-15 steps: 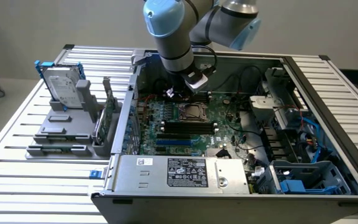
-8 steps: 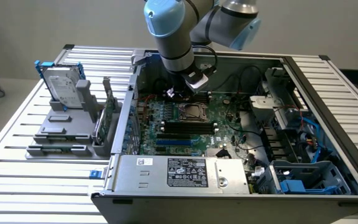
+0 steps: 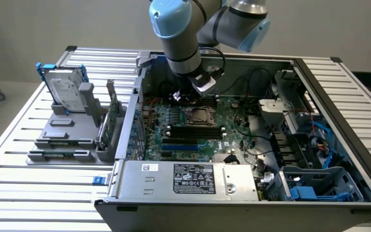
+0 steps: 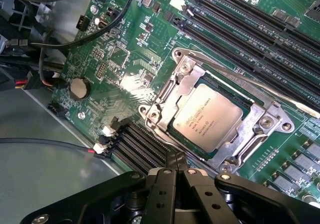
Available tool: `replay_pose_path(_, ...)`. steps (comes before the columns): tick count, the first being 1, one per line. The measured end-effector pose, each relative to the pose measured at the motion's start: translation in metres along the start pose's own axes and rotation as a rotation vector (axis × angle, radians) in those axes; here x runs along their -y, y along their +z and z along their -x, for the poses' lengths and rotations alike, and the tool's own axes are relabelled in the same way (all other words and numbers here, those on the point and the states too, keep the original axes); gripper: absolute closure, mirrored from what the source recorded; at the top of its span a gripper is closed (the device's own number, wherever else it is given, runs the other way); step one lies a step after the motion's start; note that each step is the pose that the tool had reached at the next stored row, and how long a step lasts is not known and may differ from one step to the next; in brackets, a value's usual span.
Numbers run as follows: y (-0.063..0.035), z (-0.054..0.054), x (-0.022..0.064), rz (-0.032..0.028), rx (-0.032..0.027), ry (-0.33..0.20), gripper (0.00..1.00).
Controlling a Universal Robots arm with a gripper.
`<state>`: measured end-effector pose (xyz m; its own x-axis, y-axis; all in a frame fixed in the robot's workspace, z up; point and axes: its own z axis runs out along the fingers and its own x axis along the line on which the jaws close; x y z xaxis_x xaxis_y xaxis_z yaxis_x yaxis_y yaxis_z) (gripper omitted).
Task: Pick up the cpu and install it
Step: 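Install the second cpu locking lever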
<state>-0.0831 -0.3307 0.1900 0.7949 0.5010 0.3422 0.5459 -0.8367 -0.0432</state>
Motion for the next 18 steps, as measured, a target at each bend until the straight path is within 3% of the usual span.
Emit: replay_pose_path(18, 0.0006, -0.0019, -0.0027, -0.0014, 0.0025, 0.001, 0.89)
